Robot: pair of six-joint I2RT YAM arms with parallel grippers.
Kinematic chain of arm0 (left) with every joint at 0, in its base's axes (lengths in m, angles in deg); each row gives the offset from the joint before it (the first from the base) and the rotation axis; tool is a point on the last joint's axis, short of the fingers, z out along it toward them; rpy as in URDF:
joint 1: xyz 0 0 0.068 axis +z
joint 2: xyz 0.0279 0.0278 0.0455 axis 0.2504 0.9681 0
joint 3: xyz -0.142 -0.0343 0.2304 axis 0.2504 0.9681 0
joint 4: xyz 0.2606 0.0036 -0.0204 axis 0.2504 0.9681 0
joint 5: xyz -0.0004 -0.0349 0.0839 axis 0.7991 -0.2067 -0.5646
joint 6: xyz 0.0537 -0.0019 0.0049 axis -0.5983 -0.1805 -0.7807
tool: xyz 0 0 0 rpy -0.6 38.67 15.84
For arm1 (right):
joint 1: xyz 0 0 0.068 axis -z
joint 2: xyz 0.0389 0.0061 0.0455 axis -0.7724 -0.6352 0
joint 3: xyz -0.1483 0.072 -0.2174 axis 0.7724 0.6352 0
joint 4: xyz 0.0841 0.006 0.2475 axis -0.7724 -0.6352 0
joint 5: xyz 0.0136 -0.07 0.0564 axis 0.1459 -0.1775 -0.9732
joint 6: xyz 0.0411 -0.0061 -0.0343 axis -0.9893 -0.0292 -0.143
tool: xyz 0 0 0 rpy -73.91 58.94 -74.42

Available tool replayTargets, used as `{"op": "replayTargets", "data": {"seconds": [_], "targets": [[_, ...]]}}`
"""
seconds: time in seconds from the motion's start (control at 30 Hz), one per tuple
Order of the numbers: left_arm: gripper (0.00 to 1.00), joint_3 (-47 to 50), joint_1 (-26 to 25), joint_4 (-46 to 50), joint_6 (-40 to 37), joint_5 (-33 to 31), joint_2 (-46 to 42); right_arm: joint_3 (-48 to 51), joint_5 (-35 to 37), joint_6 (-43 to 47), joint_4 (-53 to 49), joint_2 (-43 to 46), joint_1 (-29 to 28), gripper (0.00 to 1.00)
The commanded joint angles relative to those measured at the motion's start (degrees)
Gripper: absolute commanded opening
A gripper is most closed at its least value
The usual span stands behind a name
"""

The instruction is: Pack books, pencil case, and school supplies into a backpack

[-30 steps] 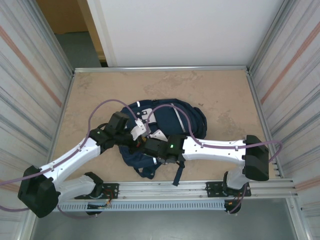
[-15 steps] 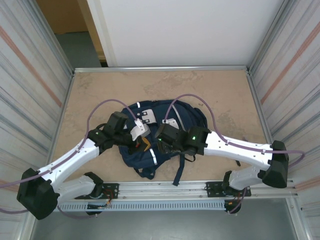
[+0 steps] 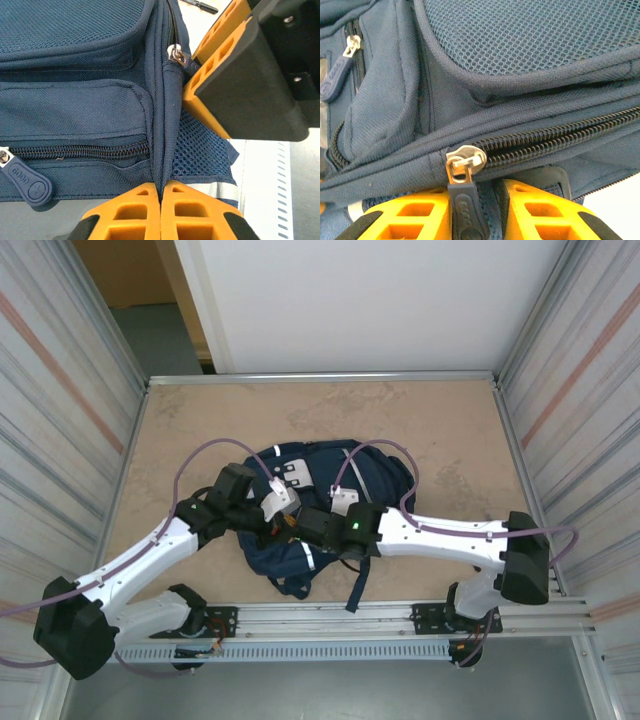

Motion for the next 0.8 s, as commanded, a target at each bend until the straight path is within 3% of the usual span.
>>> {"op": "replayTargets", "data": {"seconds": [0.0, 0.23, 0.53, 0.63, 0.77], "targets": [[0.0, -1.94, 0.21, -4.3, -1.16, 5.13, -1.93, -2.57, 4.6, -5.35, -1.53, -0.43, -0.6, 0.26], [0.0, -1.51, 0.19, -4.55, -1.1, 5.56, -2.33, -3.24, 4.0, -1.27, -1.39, -1.04, 1.46, 0.32], [0.0, -1.23, 0.31, -3.79, -1.32, 2.47, -3.1, -2.8, -1.22, 4.47, 0.75, 1.63, 2.79, 0.04], [0.0, -1.32, 0.24, -2.81, -1.96, 0.77, -3.48, -1.95, -5.8, 7.27, 1.56, 3.84, 4.6, 0.0], [0.0, 0.72, 0.19, -4.7, -3.38, -3.29, -5.01, 3.31, -18.33, 10.2, 6.62, 9.72, 10.2, 0.0]]}}
